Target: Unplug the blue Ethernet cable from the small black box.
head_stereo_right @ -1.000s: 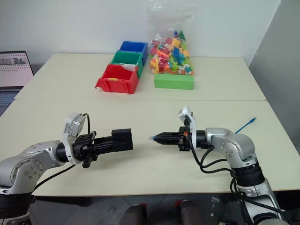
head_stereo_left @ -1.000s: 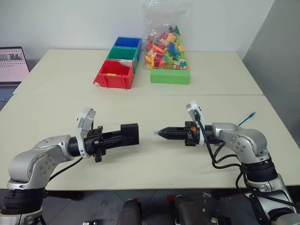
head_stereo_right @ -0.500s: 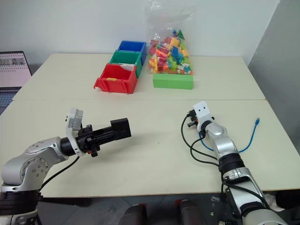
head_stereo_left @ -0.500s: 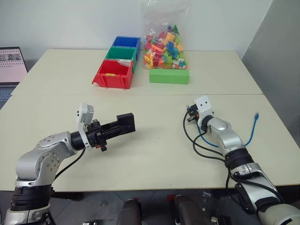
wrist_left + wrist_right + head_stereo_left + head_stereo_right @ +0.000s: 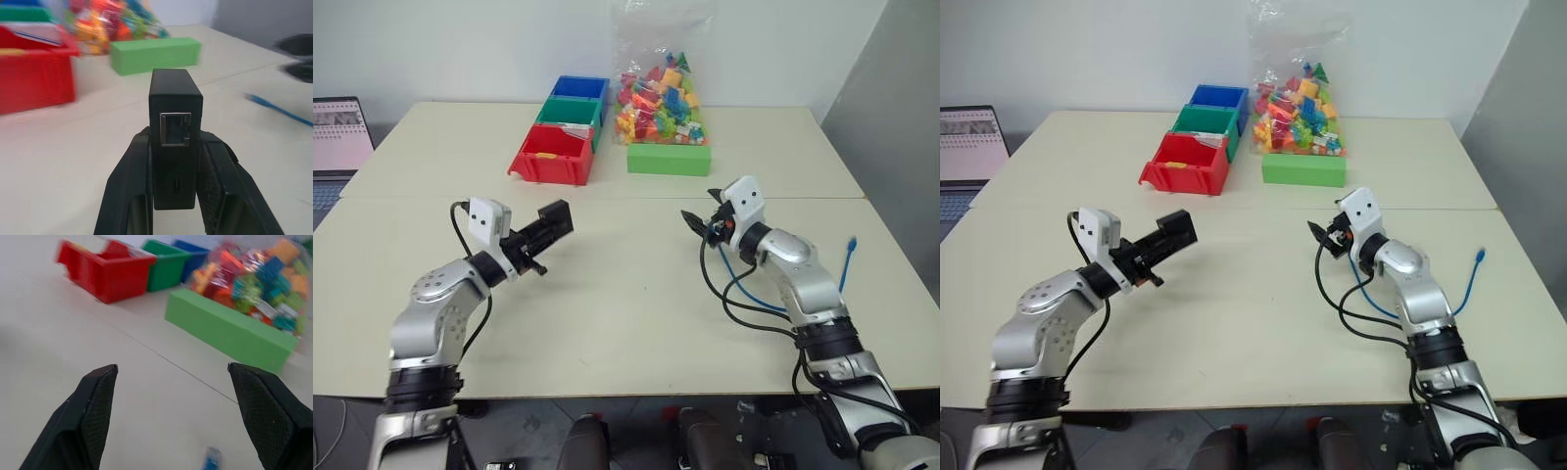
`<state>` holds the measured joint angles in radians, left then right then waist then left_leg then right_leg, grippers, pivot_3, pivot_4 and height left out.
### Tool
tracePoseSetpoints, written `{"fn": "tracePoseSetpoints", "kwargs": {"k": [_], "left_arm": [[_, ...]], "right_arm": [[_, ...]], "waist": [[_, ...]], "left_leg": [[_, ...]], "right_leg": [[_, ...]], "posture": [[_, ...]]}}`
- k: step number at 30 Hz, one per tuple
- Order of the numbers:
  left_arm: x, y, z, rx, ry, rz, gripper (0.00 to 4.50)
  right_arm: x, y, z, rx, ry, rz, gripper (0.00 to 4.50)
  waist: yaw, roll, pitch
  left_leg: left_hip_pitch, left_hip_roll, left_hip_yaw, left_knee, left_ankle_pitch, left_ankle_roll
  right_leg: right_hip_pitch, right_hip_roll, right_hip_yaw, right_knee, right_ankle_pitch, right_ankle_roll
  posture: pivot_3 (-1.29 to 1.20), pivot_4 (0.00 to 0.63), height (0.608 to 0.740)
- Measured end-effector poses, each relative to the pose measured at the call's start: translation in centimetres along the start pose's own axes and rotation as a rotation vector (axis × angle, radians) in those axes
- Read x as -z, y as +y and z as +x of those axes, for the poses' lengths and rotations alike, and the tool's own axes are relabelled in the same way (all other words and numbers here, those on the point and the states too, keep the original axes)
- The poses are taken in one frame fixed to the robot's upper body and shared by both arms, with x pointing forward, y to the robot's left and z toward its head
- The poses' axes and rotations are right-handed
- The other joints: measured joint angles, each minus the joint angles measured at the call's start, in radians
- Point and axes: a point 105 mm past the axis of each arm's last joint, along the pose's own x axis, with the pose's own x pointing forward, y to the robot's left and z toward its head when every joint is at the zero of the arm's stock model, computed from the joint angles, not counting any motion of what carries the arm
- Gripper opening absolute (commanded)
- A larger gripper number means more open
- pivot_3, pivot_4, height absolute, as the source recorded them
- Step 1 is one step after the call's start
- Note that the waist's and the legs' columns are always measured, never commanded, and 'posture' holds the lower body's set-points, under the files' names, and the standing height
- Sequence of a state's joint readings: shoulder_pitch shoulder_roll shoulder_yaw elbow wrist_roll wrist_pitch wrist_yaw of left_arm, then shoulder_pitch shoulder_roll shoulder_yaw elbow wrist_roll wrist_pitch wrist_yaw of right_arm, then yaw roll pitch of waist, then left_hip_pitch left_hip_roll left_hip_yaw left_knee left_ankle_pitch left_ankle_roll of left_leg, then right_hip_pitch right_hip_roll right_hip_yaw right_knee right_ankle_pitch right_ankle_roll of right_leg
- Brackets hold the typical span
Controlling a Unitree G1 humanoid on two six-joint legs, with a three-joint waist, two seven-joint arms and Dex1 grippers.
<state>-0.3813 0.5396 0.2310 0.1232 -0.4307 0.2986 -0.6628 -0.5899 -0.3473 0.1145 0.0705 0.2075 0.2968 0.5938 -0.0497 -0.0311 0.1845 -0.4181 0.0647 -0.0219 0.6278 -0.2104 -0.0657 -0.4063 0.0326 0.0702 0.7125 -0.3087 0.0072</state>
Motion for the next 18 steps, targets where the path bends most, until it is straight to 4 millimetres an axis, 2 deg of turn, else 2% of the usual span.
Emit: {"fn": "tracePoseSetpoints", "kwargs": {"k": [3, 5, 12, 16, 17, 18], "left_arm": [[0.2, 3.7, 0.2, -0.209, -0.033, 0.122, 0.8], [1.0, 5.4, -0.1, -0.307, -0.03, 0.176, 0.8], [5.8, 6.4, -0.9, -0.384, 0.065, 0.138, 0.8], [6.2, 6.4, -0.9, -0.38, 0.066, 0.131, 0.8], [6.3, 6.5, -1.0, -0.376, 0.062, 0.123, 1.51], [6.4, 6.5, -1.1, -0.373, 0.065, 0.115, 1.66]], "right_arm": [[-2.0, 4.4, -0.5, -0.231, -0.016, -0.021, 3.78], [-3.1, 6.6, -0.7, -0.327, -0.019, -0.034, 3.78], [-3.3, 7.9, -0.6, -0.397, 0.052, -0.023, 3.78], [-4.2, 7.9, -0.3, -0.408, 0.051, -0.042, 3.78], [-4.3, 7.8, -0.3, -0.408, 0.053, -0.044, 3.78], [-4.3, 7.8, -0.3, -0.408, 0.055, -0.044, 3.78]], "waist": [[0.0, 0.0, 0.0], [-0.001, 0.0, 0.0], [0.015, 0.0, 0.0], [0.016, -0.001, 0.0], [0.016, -0.001, -0.001], [0.016, -0.001, -0.001]], "left_leg": [[0.0, 0.0, 0.0, 0.0, 0.0, 0.0], [0.0, 0.0, 0.0, 0.0, 0.0, 0.0], [-0.001, -0.001, 0.001, 0.001, 0.0, 0.0], [0.0, -0.001, 0.0, 0.001, 0.0, 0.0], [0.0, -0.001, 0.0, 0.001, 0.0, 0.0], [0.0, -0.001, 0.0, 0.001, 0.0, 0.0]], "right_leg": [[0.0, 0.0, -0.001, 0.0, 0.0, 0.0], [0.0, 0.0, -0.001, 0.0, 0.0, 0.0], [0.0, -0.001, -0.004, -0.001, 0.001, 0.001], [0.0, -0.001, -0.005, 0.0, 0.001, 0.001], [0.0, -0.001, -0.005, 0.0, 0.001, 0.001], [0.0, -0.001, -0.005, 0.0, 0.001, 0.001]], "posture": [[0.0, 0.15, 0.74], [0.0, 0.15, 0.74], [0.0, 0.15, 0.74], [0.0, 0.15, 0.74], [0.0, 0.15, 0.74], [0.0, 0.15, 0.74]]}}
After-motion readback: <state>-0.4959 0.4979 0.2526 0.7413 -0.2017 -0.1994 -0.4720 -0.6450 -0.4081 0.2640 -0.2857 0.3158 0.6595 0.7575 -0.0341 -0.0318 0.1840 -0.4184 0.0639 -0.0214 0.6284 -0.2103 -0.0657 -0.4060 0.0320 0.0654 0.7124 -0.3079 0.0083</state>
